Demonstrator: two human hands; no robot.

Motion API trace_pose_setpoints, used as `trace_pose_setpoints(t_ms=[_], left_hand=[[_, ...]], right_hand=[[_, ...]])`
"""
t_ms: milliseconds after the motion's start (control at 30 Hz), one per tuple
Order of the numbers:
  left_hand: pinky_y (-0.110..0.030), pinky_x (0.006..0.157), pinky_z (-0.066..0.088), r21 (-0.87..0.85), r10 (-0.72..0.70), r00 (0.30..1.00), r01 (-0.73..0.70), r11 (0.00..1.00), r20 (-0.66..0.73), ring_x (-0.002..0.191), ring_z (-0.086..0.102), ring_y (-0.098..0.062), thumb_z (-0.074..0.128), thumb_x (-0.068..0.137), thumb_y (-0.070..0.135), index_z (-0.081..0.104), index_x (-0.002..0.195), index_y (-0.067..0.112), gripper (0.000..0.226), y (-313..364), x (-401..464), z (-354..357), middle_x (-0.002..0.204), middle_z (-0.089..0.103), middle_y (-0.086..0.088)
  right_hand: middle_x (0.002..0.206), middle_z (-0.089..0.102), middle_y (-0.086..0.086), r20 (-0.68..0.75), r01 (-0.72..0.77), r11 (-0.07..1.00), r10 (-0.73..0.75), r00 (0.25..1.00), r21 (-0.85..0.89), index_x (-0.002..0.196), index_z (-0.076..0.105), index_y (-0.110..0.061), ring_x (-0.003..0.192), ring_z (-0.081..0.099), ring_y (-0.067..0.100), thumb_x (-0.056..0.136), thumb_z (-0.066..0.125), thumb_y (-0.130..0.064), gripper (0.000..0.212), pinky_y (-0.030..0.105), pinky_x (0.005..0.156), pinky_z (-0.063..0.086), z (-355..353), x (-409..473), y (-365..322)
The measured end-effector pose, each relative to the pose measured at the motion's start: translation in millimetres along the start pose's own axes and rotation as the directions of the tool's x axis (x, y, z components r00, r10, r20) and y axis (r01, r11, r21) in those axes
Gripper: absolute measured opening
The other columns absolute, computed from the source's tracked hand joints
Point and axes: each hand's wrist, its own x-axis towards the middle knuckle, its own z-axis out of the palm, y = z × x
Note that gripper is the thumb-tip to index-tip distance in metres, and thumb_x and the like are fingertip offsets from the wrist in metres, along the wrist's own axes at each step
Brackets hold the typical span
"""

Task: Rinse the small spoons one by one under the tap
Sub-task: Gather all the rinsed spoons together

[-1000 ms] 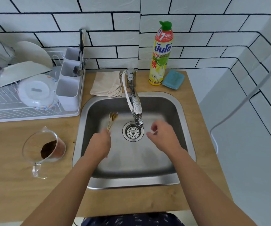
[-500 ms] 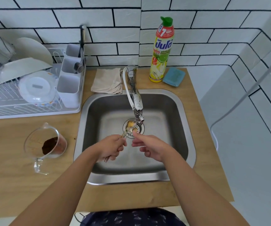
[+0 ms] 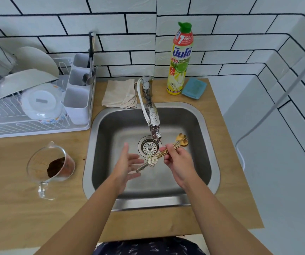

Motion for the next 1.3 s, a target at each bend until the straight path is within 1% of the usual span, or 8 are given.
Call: trace_pose_setpoints(t_ms=[167, 333, 467, 600, 767, 933, 1067, 1300], left_hand=[[-0.038, 0.095, 0.049, -0.402, 0.067, 0.991, -0.107, 0.909, -0.114, 0.115, 0.064, -0.025, 0.023, 0.094, 0.076, 0.058, 0.124, 0.006, 0.084, 4.2, -1.6, 40.1, 0.116, 0.070, -0.011], [-0.039, 0.100, 0.048, -0.302, 0.136, 0.973, -0.188, 0.935, -0.184, 0.106, 0.069, -0.023, 0.025, 0.097, 0.071, 0.063, 0.108, 0.012, 0.071, 8.8, -2.9, 51.0, 0.105, 0.074, -0.009], [-0.030, 0.080, 0.045, -0.262, 0.147, 0.969, -0.197, 0.945, -0.200, 0.102, 0.069, -0.018, 0.027, 0.096, 0.071, 0.063, 0.111, 0.014, 0.070, 7.5, -1.4, 54.9, 0.106, 0.074, -0.006], [-0.034, 0.097, 0.044, -0.234, 0.179, 0.953, -0.237, 0.943, -0.244, 0.111, 0.061, -0.011, 0.028, 0.096, 0.071, 0.058, 0.117, 0.021, 0.062, 3.4, 2.7, 50.3, 0.120, 0.066, -0.002], [-0.024, 0.075, 0.038, -0.197, 0.225, 0.933, -0.286, 0.938, -0.282, 0.104, 0.060, -0.006, 0.030, 0.083, 0.077, 0.059, 0.100, 0.032, 0.056, 7.3, 1.1, 50.1, 0.115, 0.066, 0.003], [-0.032, 0.090, 0.040, -0.097, 0.276, 0.916, -0.315, 0.944, -0.291, 0.107, 0.061, -0.011, 0.028, 0.079, 0.079, 0.060, 0.099, 0.031, 0.061, 9.1, 3.3, 54.2, 0.112, 0.067, 0.002], [-0.033, 0.095, 0.043, -0.087, 0.308, 0.904, -0.347, 0.934, -0.295, 0.111, 0.061, -0.015, 0.026, 0.100, 0.064, 0.060, 0.104, 0.027, 0.051, 11.1, 2.6, 45.1, 0.113, 0.067, -0.001], [-0.028, 0.106, 0.037, -0.058, 0.597, 0.731, -0.648, 0.760, -0.331, 0.116, 0.061, -0.010, 0.033, 0.085, 0.069, 0.060, 0.110, 0.033, 0.051, 73.9, -23.1, 2.7, 0.116, 0.068, 0.004]], right_hand=[[0.078, 0.074, 0.006, -0.056, 0.024, 0.999, -0.022, 0.998, 0.031, 0.089, 0.074, -0.003, 0.056, 0.059, 0.004, 0.106, 0.055, -0.017, 0.030, 0.019, 0.056, 0.053, 16.6, -10.5, 17.1], [0.074, 0.074, 0.006, -0.063, -0.003, 0.997, 0.008, 0.998, 0.071, 0.095, 0.071, 0.001, 0.054, 0.060, 0.005, 0.106, 0.056, -0.016, 0.025, 0.019, 0.055, 0.053, 18.2, -11.1, 14.9], [0.072, 0.071, 0.009, -0.028, -0.031, 0.997, 0.032, 0.999, 0.064, 0.090, 0.070, -0.002, 0.056, 0.062, 0.007, 0.105, 0.058, -0.017, 0.024, 0.020, 0.057, 0.054, 18.2, -16.9, 15.3], [0.086, 0.078, 0.009, -0.044, -0.012, 0.994, 0.017, 0.999, 0.112, 0.089, 0.073, -0.004, 0.058, 0.063, 0.006, 0.106, 0.055, -0.015, 0.027, 0.020, 0.059, 0.056, 15.9, -20.0, 12.5], [0.084, 0.077, 0.007, -0.045, -0.019, 0.995, 0.023, 0.999, 0.097, 0.098, 0.073, 0.002, 0.060, 0.064, 0.006, 0.107, 0.054, -0.016, 0.028, 0.020, 0.061, 0.056, 23.4, -25.6, 14.7], [0.085, 0.078, 0.007, -0.078, -0.017, 0.993, 0.027, 0.997, 0.121, 0.102, 0.071, 0.003, 0.061, 0.065, 0.006, 0.107, 0.054, -0.016, 0.027, 0.020, 0.062, 0.057, 27.4, -25.8, 12.3], [0.083, 0.077, 0.008, -0.071, 0.036, 0.995, -0.029, 0.997, 0.090, 0.092, 0.074, -0.002, 0.062, 0.064, 0.007, 0.106, 0.055, -0.018, 0.029, 0.021, 0.063, 0.057, 18.6, -29.7, 2.4], [0.087, 0.077, 0.010, 0.021, 0.308, 0.949, -0.310, 0.950, 0.071, 0.086, 0.080, -0.014, 0.062, 0.062, 0.007, 0.093, 0.063, -0.032, 0.025, 0.020, 0.062, 0.055, 15.6, -45.1, -86.6]])
